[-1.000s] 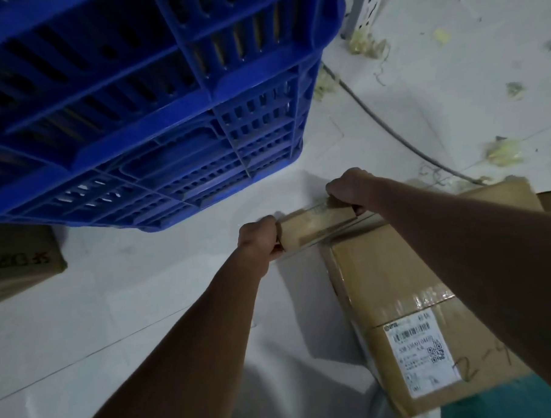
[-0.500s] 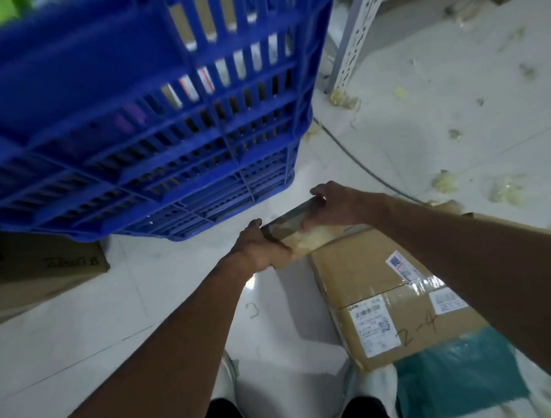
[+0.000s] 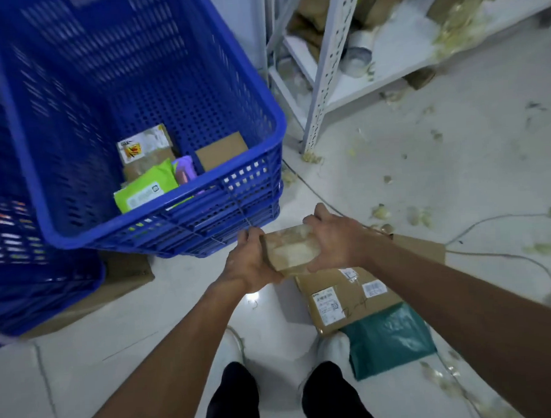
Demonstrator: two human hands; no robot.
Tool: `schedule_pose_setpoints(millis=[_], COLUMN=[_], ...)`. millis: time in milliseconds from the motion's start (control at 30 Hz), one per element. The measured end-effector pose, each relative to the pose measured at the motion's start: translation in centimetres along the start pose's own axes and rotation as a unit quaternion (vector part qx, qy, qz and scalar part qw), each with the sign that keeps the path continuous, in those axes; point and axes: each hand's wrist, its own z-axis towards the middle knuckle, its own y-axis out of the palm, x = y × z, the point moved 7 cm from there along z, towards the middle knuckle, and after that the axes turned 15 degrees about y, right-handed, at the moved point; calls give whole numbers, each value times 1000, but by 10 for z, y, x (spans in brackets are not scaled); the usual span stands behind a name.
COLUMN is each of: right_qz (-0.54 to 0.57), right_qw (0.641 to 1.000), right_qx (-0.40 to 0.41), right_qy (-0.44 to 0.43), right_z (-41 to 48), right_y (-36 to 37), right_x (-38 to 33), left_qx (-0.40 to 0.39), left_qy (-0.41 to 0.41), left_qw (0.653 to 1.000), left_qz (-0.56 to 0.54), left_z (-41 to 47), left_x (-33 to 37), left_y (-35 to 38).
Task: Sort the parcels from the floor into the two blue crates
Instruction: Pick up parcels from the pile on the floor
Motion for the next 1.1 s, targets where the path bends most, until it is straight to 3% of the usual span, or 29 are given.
schedule_pose_setpoints(millis=[233, 533, 767, 1100], right_qz=[-44, -41, -45, -41], right_qw=[998, 995, 990, 985], right_qx=[36, 83, 120, 164], right_qy=[-14, -37, -49, -25], right_z=[-118, -246, -274, -273], right_y=[-58, -106, -151, -202], right_x=[-9, -46, -73, -135], left_qx=[-10, 13, 76, 117], left_qy=[46, 33, 49, 89], left_qw=[997, 989, 981, 971], left_qz=[66, 143, 174, 189], left_z=[-104, -220, -255, -265], left_x=[93, 157, 185, 174], left_y=[-39, -80, -125, -201])
